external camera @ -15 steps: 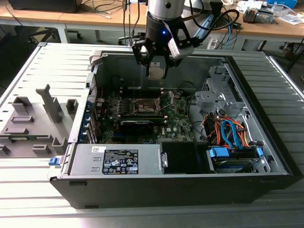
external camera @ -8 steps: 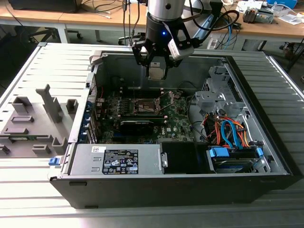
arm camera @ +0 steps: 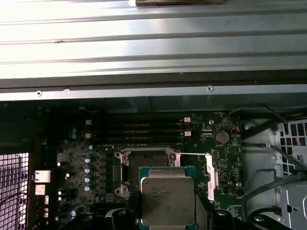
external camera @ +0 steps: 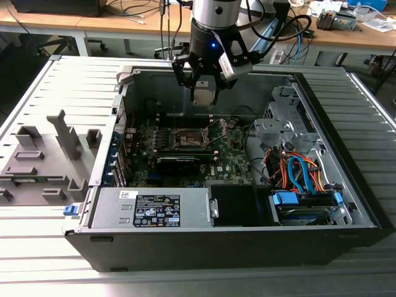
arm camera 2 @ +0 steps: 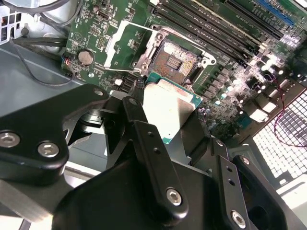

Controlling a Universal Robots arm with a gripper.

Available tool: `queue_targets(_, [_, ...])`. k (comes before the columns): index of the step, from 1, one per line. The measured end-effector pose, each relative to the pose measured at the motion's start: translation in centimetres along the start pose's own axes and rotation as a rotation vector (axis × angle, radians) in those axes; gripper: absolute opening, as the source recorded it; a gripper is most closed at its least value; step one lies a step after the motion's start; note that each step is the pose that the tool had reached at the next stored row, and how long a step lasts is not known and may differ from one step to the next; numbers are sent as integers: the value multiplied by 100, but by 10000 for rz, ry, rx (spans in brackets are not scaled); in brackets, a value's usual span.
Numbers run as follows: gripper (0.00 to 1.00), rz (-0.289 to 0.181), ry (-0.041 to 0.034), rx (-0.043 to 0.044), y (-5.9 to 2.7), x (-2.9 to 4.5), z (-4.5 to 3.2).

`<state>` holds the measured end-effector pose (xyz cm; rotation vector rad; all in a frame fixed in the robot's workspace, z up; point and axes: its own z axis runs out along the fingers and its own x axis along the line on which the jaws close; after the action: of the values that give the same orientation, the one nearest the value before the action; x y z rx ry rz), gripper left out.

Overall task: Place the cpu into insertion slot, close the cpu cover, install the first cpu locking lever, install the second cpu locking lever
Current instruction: 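Place the cpu into insertion slot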

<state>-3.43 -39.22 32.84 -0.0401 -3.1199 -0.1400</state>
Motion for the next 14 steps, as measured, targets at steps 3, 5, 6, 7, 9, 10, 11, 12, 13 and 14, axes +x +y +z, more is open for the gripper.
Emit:
queue_targets(3, [54,-1,-1,0,-8,-1,8])
queue_targets(5, [54,0,0,0,-11,0,11])
queue_targets(6, [54,-1,-1,-1,-13,-1,13])
queue_targets(7, [54,-1,0,0,-14,-1,15])
queue_targets(9, [54,0,0,0,-17,-1,18])
queue_targets(10, [54,0,0,-1,-19,-1,19])
queue_targets(11, [54,0,-1,-1,-22,-1,22])
queue_targets(12, [54,0,-1,0,-23,-1,24])
queue_targets(13, [54,-1,-1,-1,-25,-1,25])
queue_targets(14, [54,0,0,0,-28,-1,28])
